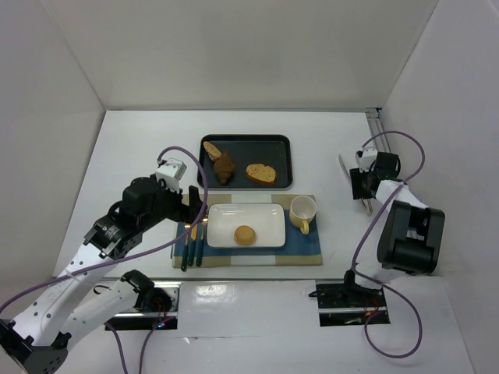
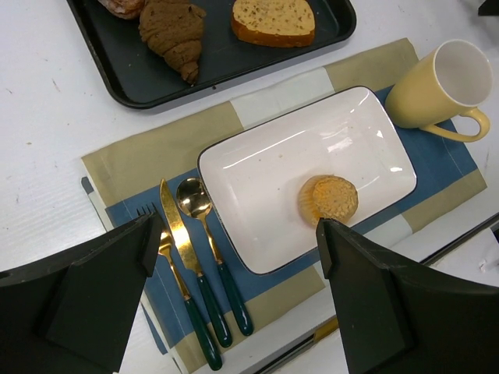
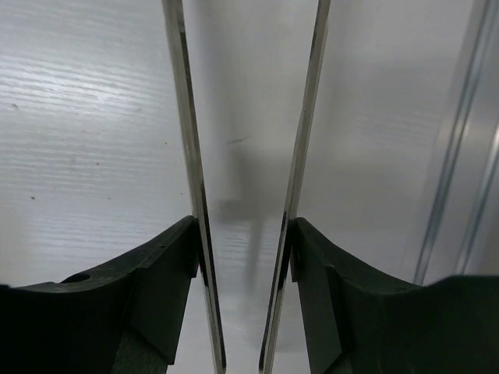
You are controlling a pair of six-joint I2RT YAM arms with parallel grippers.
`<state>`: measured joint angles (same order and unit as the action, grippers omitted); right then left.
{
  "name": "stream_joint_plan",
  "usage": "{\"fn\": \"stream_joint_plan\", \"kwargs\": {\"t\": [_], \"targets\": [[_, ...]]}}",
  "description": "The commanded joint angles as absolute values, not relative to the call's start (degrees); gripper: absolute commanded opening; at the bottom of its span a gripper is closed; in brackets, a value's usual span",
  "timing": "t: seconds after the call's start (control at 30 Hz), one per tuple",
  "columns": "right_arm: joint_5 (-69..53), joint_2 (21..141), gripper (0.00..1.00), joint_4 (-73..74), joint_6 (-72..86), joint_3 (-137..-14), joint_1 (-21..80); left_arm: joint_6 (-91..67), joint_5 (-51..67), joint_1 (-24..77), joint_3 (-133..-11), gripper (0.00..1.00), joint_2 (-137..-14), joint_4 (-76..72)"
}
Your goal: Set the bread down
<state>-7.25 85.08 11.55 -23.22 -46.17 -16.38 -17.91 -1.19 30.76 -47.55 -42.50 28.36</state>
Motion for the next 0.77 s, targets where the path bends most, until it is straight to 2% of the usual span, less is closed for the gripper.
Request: {"fn": "stream_joint_plan", "kwargs": {"t": [0.0,0.13,0.2,0.27,0.3,0.43,0.57,0.73], "targets": [[-10.28,87.79,0.59,9.83,-24.51,-48.52,-17.57,-16.96,-0.79,30.41,-47.46,1.0,-41.66,26.98],[-12.21,93.33,0.65,15.72,-26.28,-50.8,-17.58,-16.96,-0.79,30.41,-47.46,1.0,-41.66,26.98],[-12.74,94.48,0.77,16.87,-26.89,-50.8,-19.24,-16.96,-0.27,30.41,-47.46,1.0,-41.66,26.98],[-14.84,93.87,0.8,17.4,-27.6,-50.8,-20.55,-16.96,-0.26,30.41,-47.46,1.0,-41.66,26.98],[-15.72,93.17,1.0,17.4,-27.6,-50.19,-21.18,-16.96,-0.26,30.41,-47.46,1.0,-41.66,26.98],[-19.68,86.94,1.0,20.29,-29.44,-50.19,-24.34,-16.96,-0.26,30.41,-47.46,1.0,-41.66,26.98],[-20.83,75.18,1.0,25.2,-30.15,-51.14,-25.49,-16.44,0.88,30.41,-47.46,1.0,-41.66,26.46],[-27.41,62.42,1.0,25.93,-27.43,-52.29,-24.71,-15.21,6.92,30.41,-46.93,0.97,-44.46,24.53]]}}
